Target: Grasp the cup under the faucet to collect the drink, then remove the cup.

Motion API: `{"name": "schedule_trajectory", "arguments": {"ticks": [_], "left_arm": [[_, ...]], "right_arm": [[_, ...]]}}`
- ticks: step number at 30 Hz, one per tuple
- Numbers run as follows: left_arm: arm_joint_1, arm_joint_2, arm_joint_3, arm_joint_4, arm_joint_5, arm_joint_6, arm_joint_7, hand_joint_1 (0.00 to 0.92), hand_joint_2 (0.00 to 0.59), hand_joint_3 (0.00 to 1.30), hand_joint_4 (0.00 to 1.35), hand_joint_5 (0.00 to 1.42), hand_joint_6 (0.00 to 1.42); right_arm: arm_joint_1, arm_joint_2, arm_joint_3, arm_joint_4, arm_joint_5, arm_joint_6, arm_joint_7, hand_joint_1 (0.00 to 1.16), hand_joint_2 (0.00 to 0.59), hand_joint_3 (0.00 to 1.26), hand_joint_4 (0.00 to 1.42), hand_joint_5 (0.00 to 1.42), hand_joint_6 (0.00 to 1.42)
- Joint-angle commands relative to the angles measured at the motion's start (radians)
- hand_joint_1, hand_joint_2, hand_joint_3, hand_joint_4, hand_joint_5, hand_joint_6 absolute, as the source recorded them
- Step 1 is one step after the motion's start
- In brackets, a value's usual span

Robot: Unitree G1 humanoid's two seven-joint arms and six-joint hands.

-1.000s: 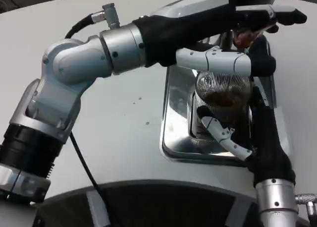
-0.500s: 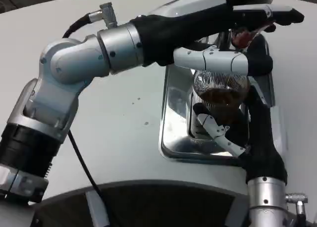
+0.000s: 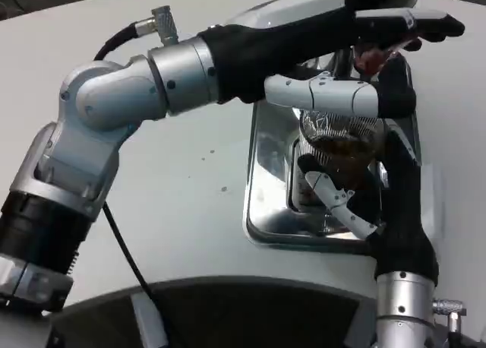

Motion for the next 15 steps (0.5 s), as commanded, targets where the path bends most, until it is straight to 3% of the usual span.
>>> {"name": "schedule_trajectory", "arguments": {"ticks": [1,15], "left_arm": [[0.051,0.023,-0.021,-0.002,0.027,0.007,-0.039,0.0,0.084,0.15,0.11,0.14,0.17],[0.091,0.032,0.025,-0.053,-0.002,0.006,-0.01,0.0,0.087,0.12,0.09,0.15,0.17]], "right_arm": [[0.012,0.014,0.002,0.022,0.002,-0.012,-0.017,0.72,0.244,0.3,0.38,0.43,0.14],[0.02,0.024,0.008,0.034,-0.007,-0.032,-0.058,0.73,0.248,0.38,0.45,0.51,0.2]]}}
